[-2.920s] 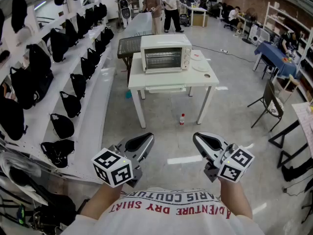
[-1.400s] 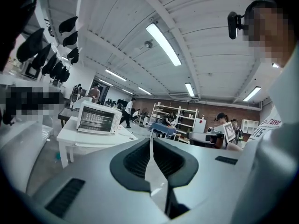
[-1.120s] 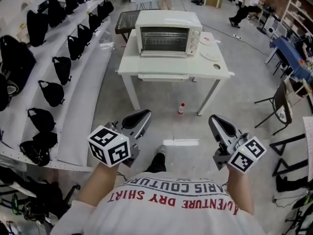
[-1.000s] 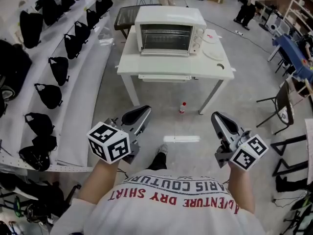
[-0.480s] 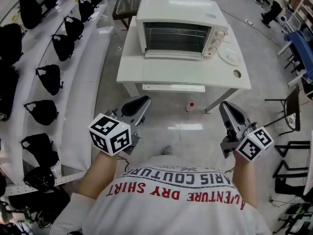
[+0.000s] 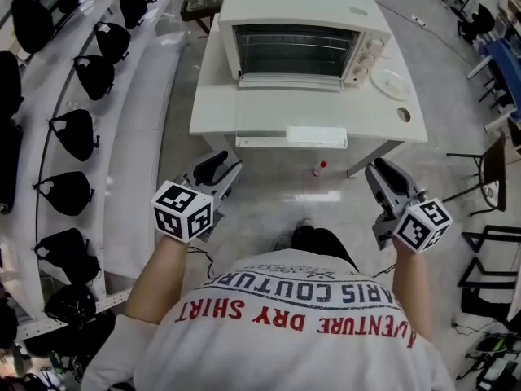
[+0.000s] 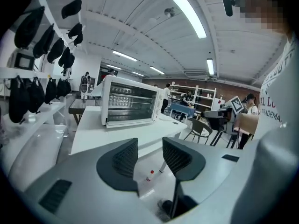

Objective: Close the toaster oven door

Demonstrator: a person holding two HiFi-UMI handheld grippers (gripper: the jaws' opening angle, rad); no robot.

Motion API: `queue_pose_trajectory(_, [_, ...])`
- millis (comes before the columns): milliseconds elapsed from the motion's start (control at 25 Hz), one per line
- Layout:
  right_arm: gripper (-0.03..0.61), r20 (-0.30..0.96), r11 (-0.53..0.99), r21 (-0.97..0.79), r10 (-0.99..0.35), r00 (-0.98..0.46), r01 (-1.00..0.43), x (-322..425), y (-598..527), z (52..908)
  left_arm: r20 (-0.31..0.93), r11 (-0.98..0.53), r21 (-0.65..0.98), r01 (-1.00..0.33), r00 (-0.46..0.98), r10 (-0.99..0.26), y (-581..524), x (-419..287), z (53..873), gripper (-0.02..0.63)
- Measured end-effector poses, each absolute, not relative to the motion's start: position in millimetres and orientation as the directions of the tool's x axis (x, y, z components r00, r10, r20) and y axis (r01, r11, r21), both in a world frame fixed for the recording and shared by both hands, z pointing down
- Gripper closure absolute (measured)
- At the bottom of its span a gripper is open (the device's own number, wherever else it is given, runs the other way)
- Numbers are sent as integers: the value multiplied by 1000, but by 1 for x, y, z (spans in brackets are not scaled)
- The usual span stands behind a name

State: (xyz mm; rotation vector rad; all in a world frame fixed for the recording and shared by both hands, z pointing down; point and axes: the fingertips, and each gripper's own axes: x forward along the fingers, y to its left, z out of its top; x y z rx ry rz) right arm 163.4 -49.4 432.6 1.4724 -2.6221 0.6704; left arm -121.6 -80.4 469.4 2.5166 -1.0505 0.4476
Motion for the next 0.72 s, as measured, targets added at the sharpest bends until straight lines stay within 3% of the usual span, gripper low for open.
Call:
queue_pose_trajectory(400, [346, 475, 431, -152, -758, -448, -890, 183, -62, 517, 509, -624, 247, -741, 647, -567, -100, -128, 535, 331])
queue_pose_trajectory(720, [316, 580, 418, -172, -689, -435, -892, 183, -96, 585, 567, -585, 239, -775, 600, -564, -127, -129, 587, 314])
